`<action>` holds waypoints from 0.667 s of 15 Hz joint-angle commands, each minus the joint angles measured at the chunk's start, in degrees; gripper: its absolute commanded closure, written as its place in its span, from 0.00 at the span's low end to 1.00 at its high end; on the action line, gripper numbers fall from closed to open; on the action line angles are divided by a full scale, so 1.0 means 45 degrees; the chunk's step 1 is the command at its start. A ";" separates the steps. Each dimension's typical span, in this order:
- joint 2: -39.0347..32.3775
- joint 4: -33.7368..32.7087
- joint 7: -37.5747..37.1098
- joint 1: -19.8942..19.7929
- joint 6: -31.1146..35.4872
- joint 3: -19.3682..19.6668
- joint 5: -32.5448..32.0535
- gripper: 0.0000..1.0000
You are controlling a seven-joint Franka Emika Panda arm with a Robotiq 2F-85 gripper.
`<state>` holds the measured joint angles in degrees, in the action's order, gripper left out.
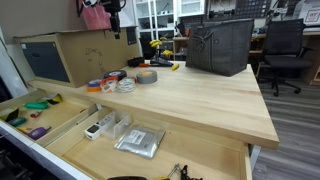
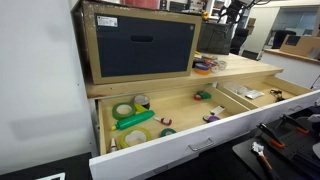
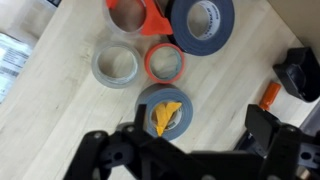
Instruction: Remove the grey tape from the drawer
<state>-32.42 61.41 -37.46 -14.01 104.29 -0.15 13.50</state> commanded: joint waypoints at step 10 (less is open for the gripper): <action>0.4181 0.8644 0.5450 0.1312 0.3040 0.0519 -0.1314 0.00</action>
<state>-20.02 89.21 -18.78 -9.93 112.82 1.14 7.45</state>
